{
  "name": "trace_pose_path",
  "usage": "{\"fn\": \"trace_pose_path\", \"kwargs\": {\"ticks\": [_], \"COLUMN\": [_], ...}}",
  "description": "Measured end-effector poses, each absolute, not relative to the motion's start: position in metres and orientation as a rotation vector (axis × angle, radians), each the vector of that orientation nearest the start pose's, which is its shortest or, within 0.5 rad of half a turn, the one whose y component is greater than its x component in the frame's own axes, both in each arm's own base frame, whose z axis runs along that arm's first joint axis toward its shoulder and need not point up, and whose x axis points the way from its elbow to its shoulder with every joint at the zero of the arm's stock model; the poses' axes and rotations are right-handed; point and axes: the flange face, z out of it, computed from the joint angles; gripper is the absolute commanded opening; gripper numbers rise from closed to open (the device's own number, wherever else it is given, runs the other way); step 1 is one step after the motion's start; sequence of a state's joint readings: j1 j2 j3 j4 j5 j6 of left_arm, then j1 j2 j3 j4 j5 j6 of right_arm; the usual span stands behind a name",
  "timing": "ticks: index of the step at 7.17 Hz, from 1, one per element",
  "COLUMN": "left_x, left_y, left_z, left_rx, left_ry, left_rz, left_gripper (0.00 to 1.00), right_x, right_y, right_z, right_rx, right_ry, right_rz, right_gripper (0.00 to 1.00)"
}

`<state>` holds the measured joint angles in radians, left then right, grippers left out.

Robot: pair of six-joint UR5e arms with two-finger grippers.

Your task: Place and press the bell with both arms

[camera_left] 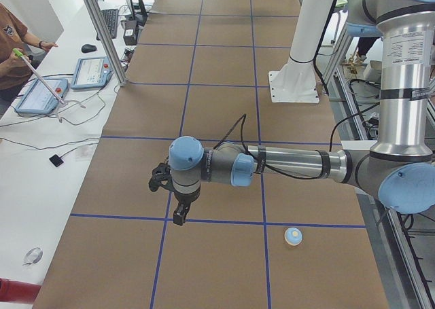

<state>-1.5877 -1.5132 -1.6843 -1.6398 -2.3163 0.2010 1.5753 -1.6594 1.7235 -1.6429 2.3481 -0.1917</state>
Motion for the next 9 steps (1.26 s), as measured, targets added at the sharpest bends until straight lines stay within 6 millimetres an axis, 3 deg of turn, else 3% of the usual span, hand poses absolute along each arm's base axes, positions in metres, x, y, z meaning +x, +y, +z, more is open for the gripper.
{"fn": "trace_pose_path", "kwargs": {"ticks": [3, 4, 5, 8, 9], "left_x": [-0.074, -0.077, -0.082, -0.093, -0.089], "left_y": [-0.474, -0.471, -0.461, -0.391, -0.371], "left_z": [0.62, 0.608, 0.582, 0.459, 0.435], "left_rx": [0.208, 0.215, 0.199, 0.079, 0.049], "left_ry": [0.722, 0.696, 0.637, 0.475, 0.456], "left_rz": [0.223, 0.221, 0.212, 0.08, -0.012], "left_gripper": [1.0, 1.0, 1.0, 1.0, 1.0], "right_x": [0.065, 0.065, 0.065, 0.065, 0.065], "right_y": [-0.451, -0.45, -0.45, -0.453, -0.453], "right_z": [0.635, 0.635, 0.636, 0.634, 0.633], "right_rx": [0.064, 0.062, 0.061, 0.064, 0.066], "right_ry": [-0.776, -0.776, -0.776, -0.776, -0.776], "right_rz": [-0.172, -0.17, -0.169, -0.173, -0.173], "right_gripper": [1.0, 1.0, 1.0, 1.0, 1.0]}}
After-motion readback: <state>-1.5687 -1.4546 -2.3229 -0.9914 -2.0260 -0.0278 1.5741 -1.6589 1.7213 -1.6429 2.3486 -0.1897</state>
